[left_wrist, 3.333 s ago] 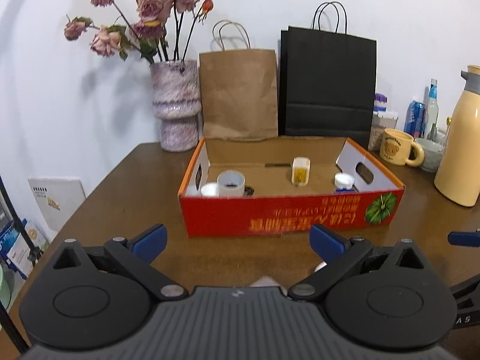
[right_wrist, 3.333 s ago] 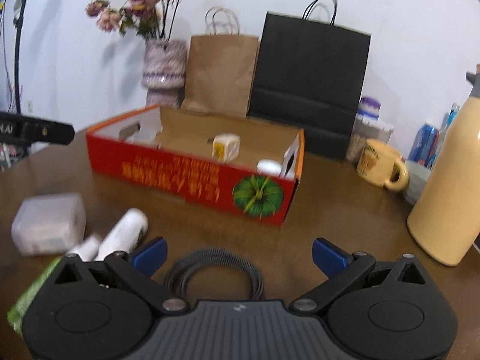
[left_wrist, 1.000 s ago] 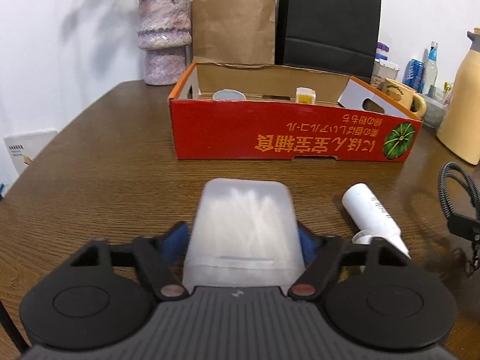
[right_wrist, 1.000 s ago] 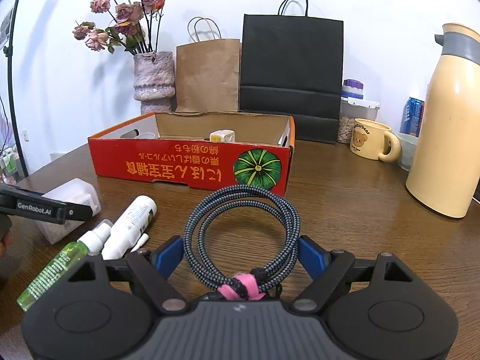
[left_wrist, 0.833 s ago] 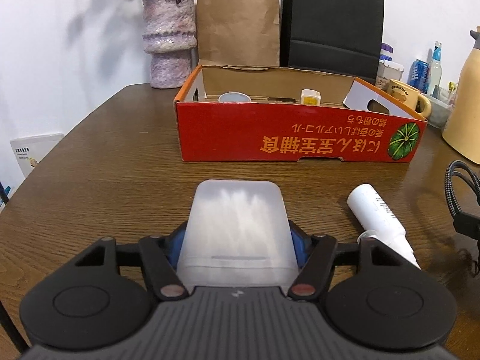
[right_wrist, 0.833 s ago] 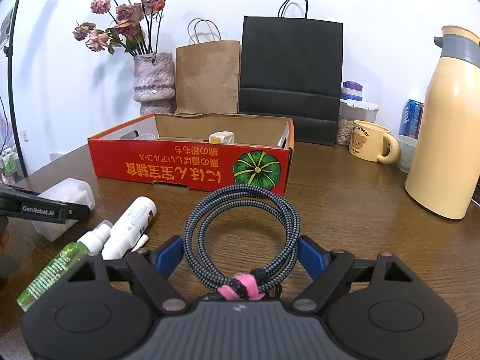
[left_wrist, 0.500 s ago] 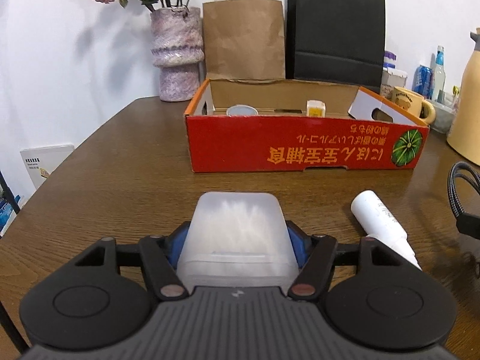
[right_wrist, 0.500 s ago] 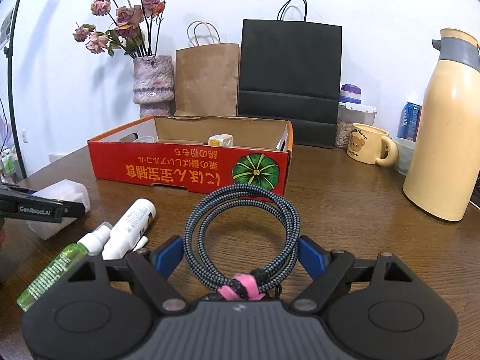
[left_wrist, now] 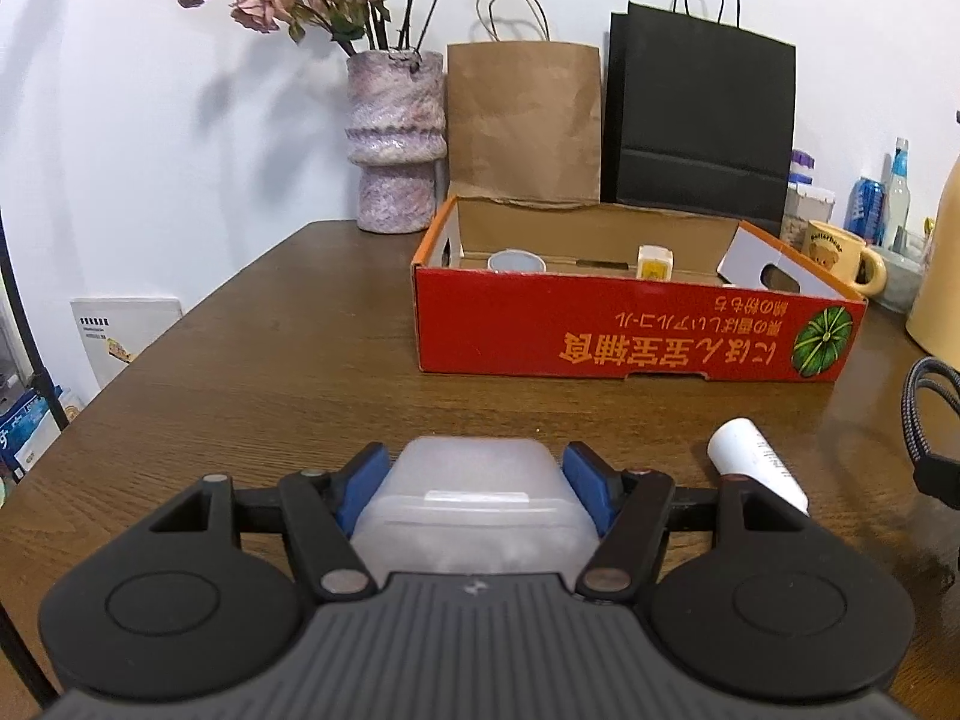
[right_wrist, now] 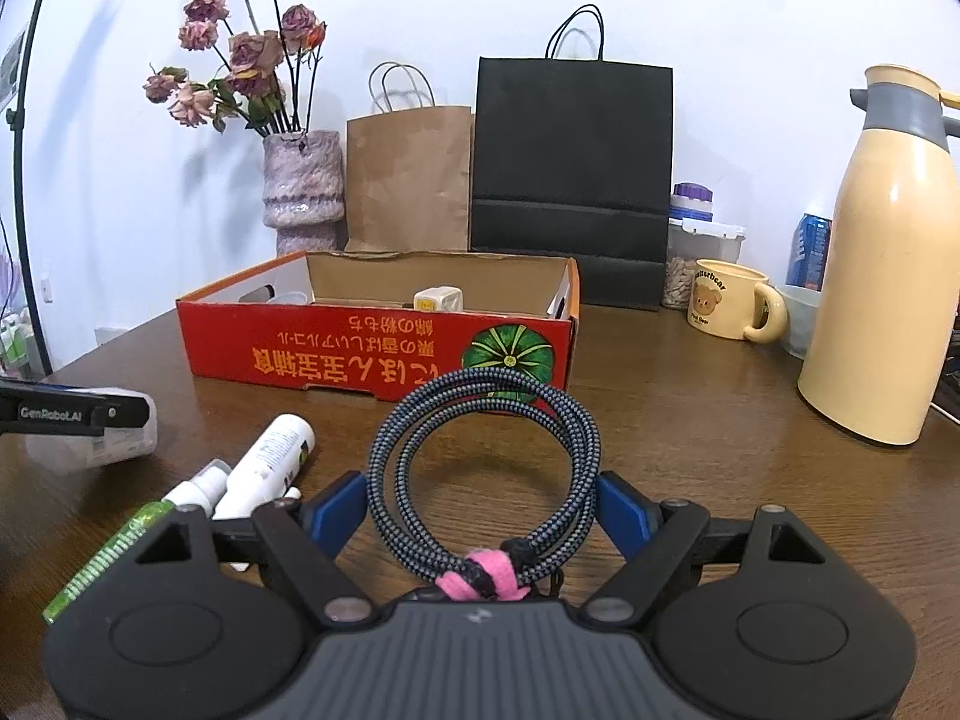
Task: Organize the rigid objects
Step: 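Grasp the clear plastic box with the left gripper while the right grasps the braided cable, then carry the plastic box and braided cable over the red box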
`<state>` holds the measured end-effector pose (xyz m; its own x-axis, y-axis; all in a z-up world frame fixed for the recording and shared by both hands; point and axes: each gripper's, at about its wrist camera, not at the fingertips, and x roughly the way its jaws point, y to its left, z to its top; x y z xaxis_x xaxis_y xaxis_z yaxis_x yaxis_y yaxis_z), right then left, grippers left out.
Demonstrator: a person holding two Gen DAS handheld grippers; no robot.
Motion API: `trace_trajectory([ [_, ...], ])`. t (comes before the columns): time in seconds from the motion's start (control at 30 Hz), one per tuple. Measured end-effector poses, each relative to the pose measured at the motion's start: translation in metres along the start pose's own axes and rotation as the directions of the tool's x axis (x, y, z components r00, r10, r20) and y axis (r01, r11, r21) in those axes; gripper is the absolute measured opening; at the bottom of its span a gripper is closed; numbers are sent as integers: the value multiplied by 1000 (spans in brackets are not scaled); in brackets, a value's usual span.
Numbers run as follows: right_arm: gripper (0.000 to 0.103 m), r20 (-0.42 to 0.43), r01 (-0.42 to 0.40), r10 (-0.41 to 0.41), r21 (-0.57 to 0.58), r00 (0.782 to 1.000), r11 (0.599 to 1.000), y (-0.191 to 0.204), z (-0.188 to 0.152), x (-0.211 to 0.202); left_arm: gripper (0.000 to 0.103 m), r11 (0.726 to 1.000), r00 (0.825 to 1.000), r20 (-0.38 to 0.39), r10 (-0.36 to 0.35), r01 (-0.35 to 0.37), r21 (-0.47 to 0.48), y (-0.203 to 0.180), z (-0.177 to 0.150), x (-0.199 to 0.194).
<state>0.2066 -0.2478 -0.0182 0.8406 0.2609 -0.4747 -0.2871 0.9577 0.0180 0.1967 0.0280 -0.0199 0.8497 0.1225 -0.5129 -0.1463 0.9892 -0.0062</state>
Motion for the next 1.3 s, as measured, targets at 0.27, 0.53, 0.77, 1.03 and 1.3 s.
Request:
trace_trajectory([
  [0.27, 82, 25, 8, -8, 6, 1000, 1000, 4, 1, -6, 66, 1000, 1000, 22, -17, 18, -22, 1, 1, -10],
  [0.53, 82, 51, 5, -6, 21, 999, 1000, 3, 9, -13, 66, 999, 999, 43, -28, 30, -25, -2, 7, -20],
  [0.77, 82, 69, 3, -5, 26, 998, 1000, 4, 18, -15, 66, 999, 997, 63, -50, 50, -6, -11, 16, -26],
  [1.03, 82, 88, 2, -4, 20, 996, 1000, 8, 34, -14, 66, 996, 992, 87, -87, 87, -1, -20, 35, -32],
  [1.3, 82, 118, 4, -6, 20, 993, 1000, 11, 55, -9, 66, 995, 988, 113, -102, 103, 4, -31, 57, -30],
])
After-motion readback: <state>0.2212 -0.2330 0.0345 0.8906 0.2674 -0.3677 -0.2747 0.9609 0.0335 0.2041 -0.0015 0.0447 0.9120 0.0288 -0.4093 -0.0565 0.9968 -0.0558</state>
